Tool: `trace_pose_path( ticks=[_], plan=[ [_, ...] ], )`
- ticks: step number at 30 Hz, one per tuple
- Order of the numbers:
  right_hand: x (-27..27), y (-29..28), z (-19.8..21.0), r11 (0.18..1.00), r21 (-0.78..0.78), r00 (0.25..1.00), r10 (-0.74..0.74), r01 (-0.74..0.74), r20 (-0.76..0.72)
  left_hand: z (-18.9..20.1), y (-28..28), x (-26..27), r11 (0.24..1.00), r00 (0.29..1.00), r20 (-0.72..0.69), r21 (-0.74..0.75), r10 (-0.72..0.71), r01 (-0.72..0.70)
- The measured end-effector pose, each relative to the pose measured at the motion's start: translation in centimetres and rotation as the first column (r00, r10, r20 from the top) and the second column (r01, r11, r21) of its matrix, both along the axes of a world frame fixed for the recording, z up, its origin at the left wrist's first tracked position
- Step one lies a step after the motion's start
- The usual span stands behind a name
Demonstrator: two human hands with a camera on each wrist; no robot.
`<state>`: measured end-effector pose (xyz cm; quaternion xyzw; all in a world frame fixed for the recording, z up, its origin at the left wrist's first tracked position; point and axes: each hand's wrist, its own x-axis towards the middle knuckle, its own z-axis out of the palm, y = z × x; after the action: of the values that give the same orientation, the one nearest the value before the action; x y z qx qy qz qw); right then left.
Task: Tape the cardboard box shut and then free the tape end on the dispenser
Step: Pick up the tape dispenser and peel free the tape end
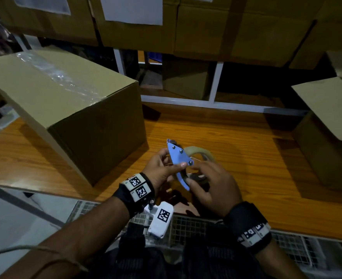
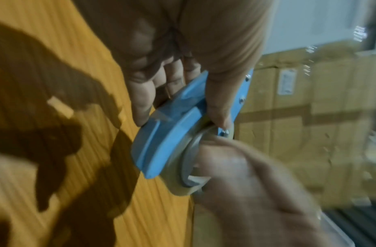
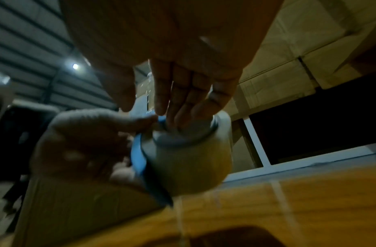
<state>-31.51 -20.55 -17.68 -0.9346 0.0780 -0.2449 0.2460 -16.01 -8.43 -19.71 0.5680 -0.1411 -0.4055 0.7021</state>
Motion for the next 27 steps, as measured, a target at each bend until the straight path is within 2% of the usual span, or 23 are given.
trace_pose_path(
  ticks=[4,9,14,18,23,27],
  plan=[
    [0.0,-1.0,2.8,0.995,0.045,0.988,-0.092,0.087,0.123,0.3,0.4,-0.2,0.999,0.993,0.113,-0.033,-0.039,0.043],
    [1.3,-2.1,4.9,0.987,0.15,0.997,-0.069,0.062,0.041,0.6,0.8,-0.3,0.994,0.95,0.294,0.02,-0.109,0.108],
    [2.9,-2.0,6.7,0.95,0.308,0.994,-0.018,0.05,-0.106,0.8,0.8,-0.6,0.983,0.856,0.483,0.099,-0.184,0.155],
    [3.8,-1.6,6.5,0.946,0.302,0.982,-0.065,0.116,-0.176,0.5,0.8,-0.3,0.973,0.746,0.627,0.187,-0.225,0.136],
    [3.8,-1.2,5.3,0.928,0.332,0.982,-0.129,0.168,-0.137,0.2,1.3,0.0,0.968,0.675,0.7,0.236,-0.231,0.087],
    [3.3,-1.1,4.4,0.928,0.34,0.986,-0.121,0.154,-0.117,0.0,1.8,0.5,0.951,0.582,0.762,0.302,-0.286,0.071]
  ],
)
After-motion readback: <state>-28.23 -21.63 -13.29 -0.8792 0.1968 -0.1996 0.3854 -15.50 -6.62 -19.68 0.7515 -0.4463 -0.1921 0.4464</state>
